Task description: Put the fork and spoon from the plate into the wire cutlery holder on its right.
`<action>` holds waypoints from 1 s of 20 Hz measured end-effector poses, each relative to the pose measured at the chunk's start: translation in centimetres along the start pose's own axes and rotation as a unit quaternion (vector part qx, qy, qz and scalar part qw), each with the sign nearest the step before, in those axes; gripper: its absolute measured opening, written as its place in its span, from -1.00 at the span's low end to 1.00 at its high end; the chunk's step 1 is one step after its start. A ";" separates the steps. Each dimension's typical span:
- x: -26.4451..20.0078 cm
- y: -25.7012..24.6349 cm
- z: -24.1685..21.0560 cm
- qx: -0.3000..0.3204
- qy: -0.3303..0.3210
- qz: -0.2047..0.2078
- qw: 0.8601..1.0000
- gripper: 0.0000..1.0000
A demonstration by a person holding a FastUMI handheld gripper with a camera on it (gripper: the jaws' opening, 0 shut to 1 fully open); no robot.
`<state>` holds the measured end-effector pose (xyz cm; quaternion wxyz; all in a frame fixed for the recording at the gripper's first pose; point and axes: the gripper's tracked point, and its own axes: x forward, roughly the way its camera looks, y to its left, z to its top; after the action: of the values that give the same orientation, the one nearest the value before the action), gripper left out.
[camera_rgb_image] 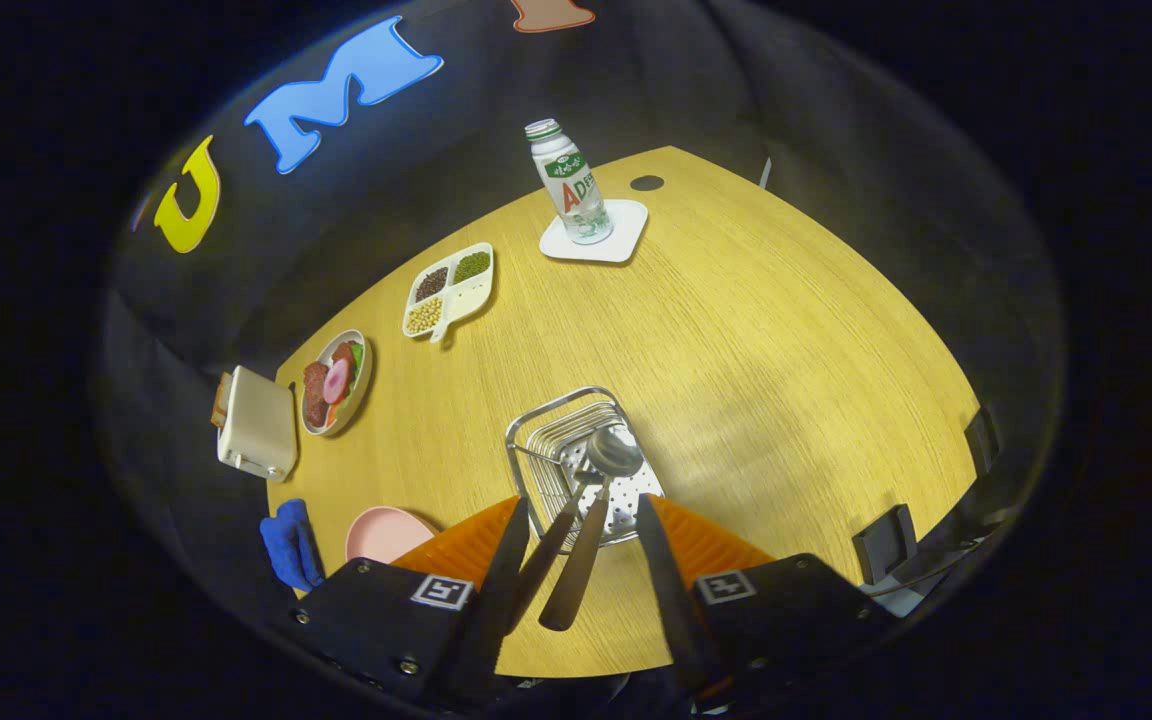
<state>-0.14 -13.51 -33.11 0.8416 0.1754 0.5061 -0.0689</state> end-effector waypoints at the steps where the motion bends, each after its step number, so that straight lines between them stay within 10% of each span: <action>1: -0.2 0.2 0.0 0.001 -0.003 0.001 1.000 0.38; 4: -0.3 0.6 0.1 0.004 -0.004 0.006 1.000 0.93; 14: -2.2 2.0 2.8 -0.043 -0.077 -0.006 0.996 0.97; 20: -9.8 5.6 11.1 -0.092 -0.265 0.007 0.960 0.96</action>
<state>6.02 -12.97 -18.54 0.9586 0.0765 0.2676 -0.0598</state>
